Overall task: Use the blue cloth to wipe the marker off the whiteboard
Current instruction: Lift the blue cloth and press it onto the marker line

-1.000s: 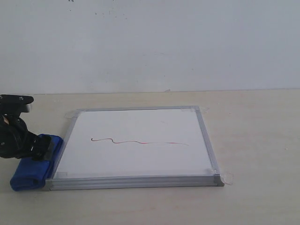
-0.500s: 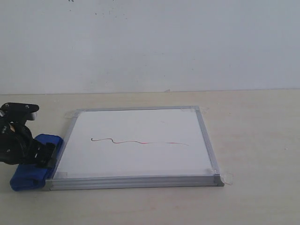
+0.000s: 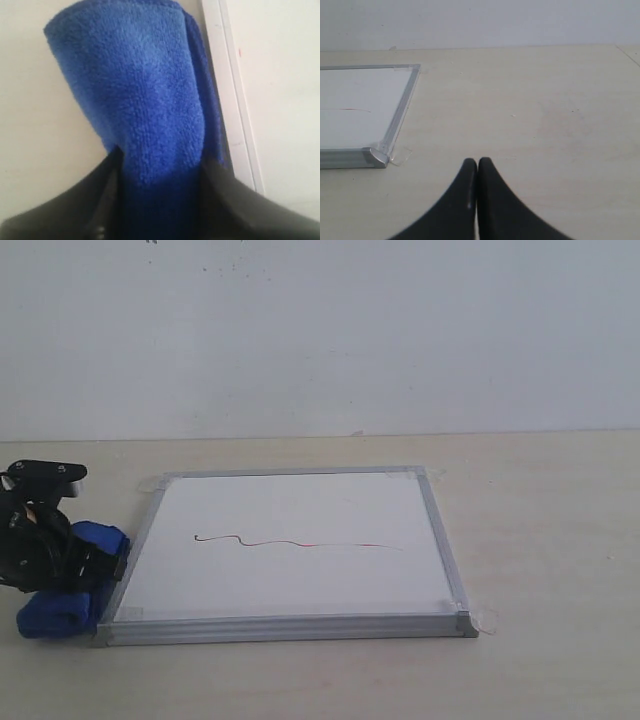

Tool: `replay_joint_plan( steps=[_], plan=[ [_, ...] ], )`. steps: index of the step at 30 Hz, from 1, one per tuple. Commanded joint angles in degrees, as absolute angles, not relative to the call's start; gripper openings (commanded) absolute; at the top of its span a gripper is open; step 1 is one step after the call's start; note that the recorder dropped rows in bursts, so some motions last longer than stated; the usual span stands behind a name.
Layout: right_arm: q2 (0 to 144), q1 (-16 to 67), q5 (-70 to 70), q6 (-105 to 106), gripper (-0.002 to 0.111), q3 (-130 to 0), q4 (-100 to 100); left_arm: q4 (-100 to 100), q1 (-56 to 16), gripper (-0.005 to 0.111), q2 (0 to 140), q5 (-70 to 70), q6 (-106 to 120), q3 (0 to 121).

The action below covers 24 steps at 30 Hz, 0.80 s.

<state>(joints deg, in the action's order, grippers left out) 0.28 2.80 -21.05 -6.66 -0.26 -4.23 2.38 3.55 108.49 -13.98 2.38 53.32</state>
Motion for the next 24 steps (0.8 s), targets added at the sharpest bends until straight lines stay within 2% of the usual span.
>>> replay_joint_plan(
  steps=[1,4,11,15,19,24],
  plan=[
    [0.0,2.35,-20.9,-6.73,0.0,0.0,-4.67,2.96,3.71,0.017,107.88,-13.91,5.17,53.85],
    [0.0,2.35,-20.9,-6.73,0.0,0.0,-4.67,2.1,3.71,0.004,105.76,-15.69,5.17,55.39],
    [0.0,2.35,-20.9,-6.73,0.0,0.0,-4.67,1.38,2.84,0.004,97.82,-22.51,5.66,59.98],
    [0.0,2.35,-20.9,-6.73,0.0,0.0,-4.67,1.25,-0.96,0.004,96.88,-21.1,8.52,60.1],
    [0.0,2.35,-20.9,-6.73,0.0,0.0,-4.67,1.35,-6.81,0.004,102.24,-16.26,8.52,61.5],
    [0.0,2.35,-20.9,-6.73,0.0,0.0,-4.67,0.87,-8.28,0.004,111.07,-16.0,8.42,66.06]
  ],
)
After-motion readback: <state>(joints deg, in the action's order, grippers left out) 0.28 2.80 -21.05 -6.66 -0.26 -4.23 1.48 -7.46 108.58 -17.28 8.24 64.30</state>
